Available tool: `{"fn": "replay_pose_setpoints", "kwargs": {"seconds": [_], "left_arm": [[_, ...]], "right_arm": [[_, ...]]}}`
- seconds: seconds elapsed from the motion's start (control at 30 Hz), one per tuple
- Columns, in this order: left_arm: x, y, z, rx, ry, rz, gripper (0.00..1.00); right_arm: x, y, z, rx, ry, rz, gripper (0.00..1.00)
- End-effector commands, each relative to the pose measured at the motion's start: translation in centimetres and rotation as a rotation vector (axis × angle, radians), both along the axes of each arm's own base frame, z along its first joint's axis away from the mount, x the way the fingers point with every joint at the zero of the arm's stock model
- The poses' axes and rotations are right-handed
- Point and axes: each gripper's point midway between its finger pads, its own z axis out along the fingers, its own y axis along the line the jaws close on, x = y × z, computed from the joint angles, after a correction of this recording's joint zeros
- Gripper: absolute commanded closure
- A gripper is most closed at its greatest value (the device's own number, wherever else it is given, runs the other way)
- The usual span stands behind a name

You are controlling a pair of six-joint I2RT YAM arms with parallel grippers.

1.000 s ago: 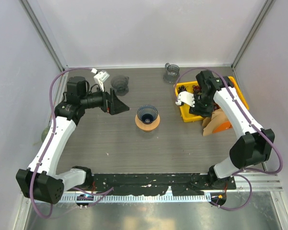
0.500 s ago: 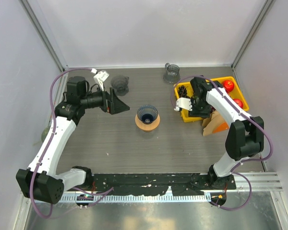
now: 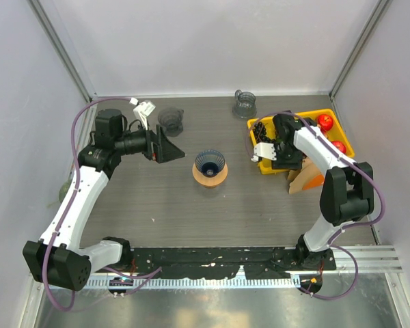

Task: Place the coffee filter in the dripper
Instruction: Pick up the coffee filter from the coffee filter holder.

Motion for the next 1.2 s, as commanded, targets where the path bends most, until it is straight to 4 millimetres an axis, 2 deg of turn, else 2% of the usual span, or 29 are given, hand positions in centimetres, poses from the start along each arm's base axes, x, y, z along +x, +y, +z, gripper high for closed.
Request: {"fn": "replay_pose_setpoints", "kwargs": {"seconds": [0.0,0.47,0.53,0.77,0.97,1.07,1.17], "left_arm": [[-0.1,-0.2,1.0,-0.03,-0.031,-0.017,0.06],[0.1,-0.3,0.7,-0.038,-0.016,-0.018,0.06],[0.1,-0.3,0.7,-0.037,-0.019,-0.017,0.06],[0.3,-0.3,0.8,-0.036,-0.021,-0.011,0.06],[0.4,-0.3,0.6,-0.036,-0.01,-0.007,0.07],[0.7,-0.3,0.7,-0.038,-0.009,-0.003,0.07],[0.8,-0.3,0.7,-0.039,-0.008,-0.003,0.07]], "right_arm": [[0.7,-1.2,-0.1,-0.037,-0.011,0.012,0.45],[2.1,-1.4,-0.7,-0.036,-0.042,-0.003,0.45],[2.1,-1.4,-0.7,-0.041,-0.036,-0.005,0.48],[1.7,-2.0,-0.8,-0.059,-0.015,-0.003,0.49],[1.8,-2.0,-0.4,-0.054,-0.017,0.001,0.63],[1.7,-2.0,-0.2,-0.048,-0.014,0.004,0.76],[1.9,-1.5,0.3,-0.021,-0.031,0.006,0.82]]}}
